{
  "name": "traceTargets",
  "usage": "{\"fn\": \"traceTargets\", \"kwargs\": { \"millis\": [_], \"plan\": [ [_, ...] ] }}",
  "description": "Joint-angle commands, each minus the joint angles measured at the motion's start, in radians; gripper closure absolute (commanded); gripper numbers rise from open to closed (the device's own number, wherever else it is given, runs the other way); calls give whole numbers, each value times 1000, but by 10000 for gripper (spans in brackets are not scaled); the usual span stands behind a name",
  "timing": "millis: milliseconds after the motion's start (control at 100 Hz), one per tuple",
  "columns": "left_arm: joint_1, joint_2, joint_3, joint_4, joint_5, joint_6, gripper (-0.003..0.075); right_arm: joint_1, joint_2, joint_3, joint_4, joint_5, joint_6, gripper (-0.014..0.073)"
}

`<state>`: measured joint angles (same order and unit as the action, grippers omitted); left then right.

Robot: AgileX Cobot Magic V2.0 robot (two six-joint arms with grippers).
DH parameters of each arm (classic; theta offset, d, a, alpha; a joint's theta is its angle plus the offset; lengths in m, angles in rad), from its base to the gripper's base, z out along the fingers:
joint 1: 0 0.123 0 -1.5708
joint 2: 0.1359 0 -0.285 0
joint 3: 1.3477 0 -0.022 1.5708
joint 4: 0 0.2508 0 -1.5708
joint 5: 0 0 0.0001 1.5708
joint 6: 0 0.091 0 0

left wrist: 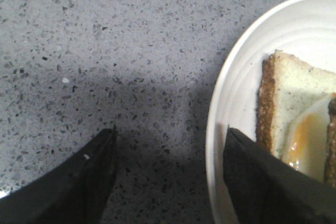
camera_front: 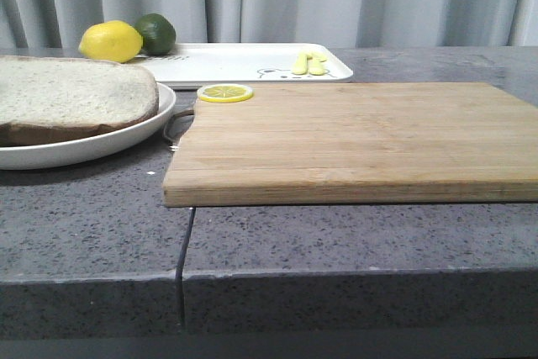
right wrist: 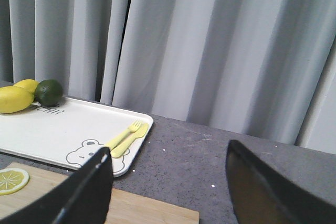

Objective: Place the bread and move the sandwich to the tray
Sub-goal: 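Grasp the rim of the white plate with the left gripper, then lift the plate with the left gripper and lower it onto the tray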

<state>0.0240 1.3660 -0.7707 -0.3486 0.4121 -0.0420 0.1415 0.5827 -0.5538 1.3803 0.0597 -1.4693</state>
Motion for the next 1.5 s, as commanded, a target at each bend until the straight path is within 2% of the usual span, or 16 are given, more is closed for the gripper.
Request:
{"fn": "traceTargets", "kwargs": {
  "millis": [0,130,310,500,870,1120,1490],
  "plan": [
    [0,-12,-22,-33,-11,-11,323,2,-3,-28,11,-19,-10,122],
    [0,-12,-22,-101,-19,-11,401,2,-3,-28,11,-19,-10,122],
    [0,-12,-22,-212,-27,-11,574,2,-3,-28,11,-20,-10,122],
    [0,-12,-22,-238,-27,-11,738,2,-3,-28,11,-20,-10,122],
    [0,-40,-22,-288,3,-11,739,2,-3,-28,11,-20,-10,122],
    [41,-125,-28,-405,28,-11,739,2,-3,-28,13,-19,-10,122],
    [52,-93,-242,-458,105,10,739,2,-3,-28,20,-18,-10,122]
  ]
}}
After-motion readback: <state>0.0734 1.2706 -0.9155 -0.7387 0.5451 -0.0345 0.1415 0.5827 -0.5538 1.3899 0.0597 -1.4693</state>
